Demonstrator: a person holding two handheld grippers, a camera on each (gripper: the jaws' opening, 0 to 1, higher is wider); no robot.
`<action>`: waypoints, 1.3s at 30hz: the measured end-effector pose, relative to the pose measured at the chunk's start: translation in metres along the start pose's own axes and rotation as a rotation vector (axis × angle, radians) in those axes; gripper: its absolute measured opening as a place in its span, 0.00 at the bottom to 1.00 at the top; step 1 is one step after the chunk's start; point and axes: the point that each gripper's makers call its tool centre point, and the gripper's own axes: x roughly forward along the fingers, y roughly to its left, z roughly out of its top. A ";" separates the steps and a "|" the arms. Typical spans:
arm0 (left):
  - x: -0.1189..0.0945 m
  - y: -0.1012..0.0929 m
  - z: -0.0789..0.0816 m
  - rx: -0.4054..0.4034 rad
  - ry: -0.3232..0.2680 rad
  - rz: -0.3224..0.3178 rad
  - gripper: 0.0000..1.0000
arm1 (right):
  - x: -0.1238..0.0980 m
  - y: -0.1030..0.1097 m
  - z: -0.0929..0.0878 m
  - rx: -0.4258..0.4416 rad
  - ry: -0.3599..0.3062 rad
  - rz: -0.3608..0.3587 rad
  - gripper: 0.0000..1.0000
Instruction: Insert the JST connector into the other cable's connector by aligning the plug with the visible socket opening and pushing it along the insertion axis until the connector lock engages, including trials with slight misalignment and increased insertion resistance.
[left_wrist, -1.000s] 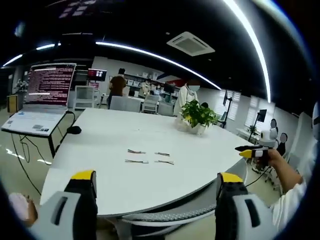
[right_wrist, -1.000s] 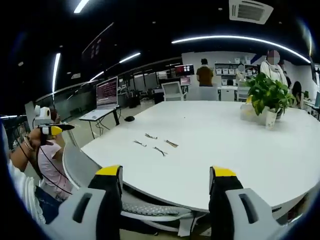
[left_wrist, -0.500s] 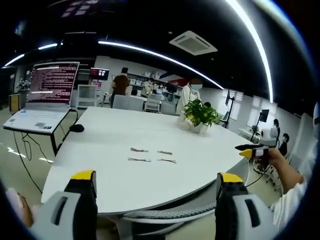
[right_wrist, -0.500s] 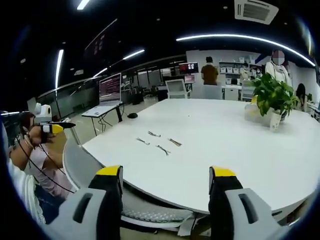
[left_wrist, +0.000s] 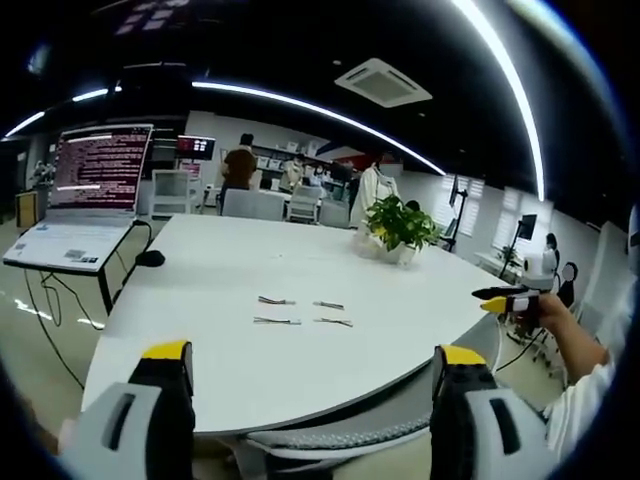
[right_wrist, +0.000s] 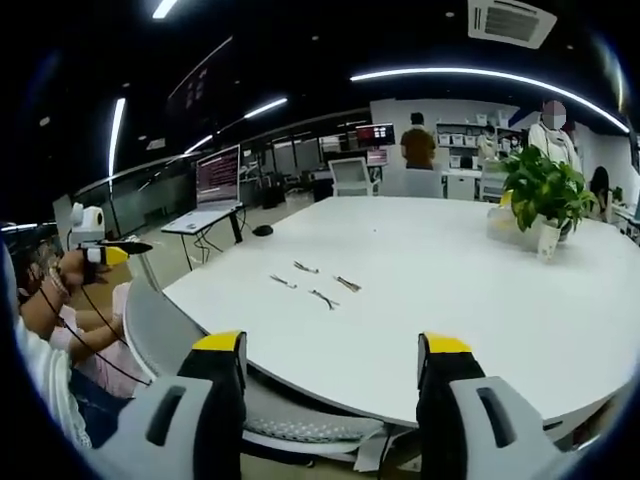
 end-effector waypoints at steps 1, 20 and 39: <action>0.000 0.000 0.000 0.000 0.001 -0.002 0.99 | 0.001 -0.001 -0.001 0.003 0.002 0.002 0.67; 0.008 0.013 0.001 0.002 0.020 0.002 0.99 | 0.016 -0.005 -0.001 0.007 0.028 -0.001 0.67; 0.053 0.038 0.024 0.000 0.024 -0.068 0.99 | 0.032 -0.026 0.023 0.056 -0.008 -0.091 0.67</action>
